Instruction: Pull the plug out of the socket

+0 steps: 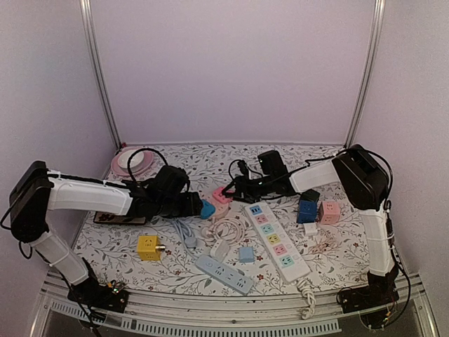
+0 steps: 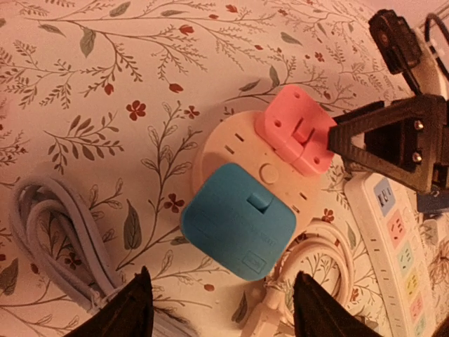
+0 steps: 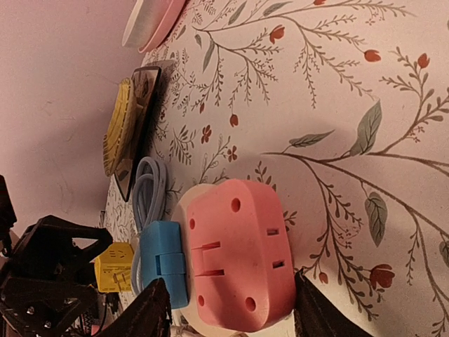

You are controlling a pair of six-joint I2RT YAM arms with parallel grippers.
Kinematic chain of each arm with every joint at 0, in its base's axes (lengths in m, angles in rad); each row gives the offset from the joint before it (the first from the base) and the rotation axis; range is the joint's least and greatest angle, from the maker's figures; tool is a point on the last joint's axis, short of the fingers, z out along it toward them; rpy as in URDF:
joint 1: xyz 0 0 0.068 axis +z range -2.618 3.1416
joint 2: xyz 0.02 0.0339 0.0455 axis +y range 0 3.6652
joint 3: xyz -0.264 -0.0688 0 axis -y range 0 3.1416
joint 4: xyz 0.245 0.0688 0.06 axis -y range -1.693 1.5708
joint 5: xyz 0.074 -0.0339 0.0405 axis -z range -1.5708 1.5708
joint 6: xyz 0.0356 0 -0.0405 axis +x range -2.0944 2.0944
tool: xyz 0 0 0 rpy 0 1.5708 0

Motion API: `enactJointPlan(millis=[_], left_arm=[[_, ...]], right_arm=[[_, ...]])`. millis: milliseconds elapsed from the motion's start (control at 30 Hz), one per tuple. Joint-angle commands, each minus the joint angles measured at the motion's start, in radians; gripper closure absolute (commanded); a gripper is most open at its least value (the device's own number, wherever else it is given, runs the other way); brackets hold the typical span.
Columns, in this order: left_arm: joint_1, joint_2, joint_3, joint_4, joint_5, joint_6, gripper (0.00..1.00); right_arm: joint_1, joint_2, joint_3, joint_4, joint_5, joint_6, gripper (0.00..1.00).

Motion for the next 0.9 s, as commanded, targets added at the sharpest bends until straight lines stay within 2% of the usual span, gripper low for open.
enactJointPlan(millis=[0, 467, 667, 867], left_arm=[[0.049, 0.053, 0.009, 0.005, 0.038, -0.004, 0.31], [0.113, 0.159, 0.021, 0.043, 0.049, 0.025, 0.33], [0.112, 0.181, 0.013, 0.064, 0.069, 0.024, 0.33], [0.112, 0.184, -0.023, 0.079, 0.075, 0.015, 0.33]], right_arm=[[0.001, 0.026, -0.002, 0.111, -0.076, 0.077, 0.43], [0.001, 0.068, 0.023, 0.140, -0.112, 0.137, 0.51], [0.002, 0.059, 0.016, 0.141, -0.099, 0.134, 0.64], [0.003, 0.072, 0.025, 0.164, -0.114, 0.157, 0.69]])
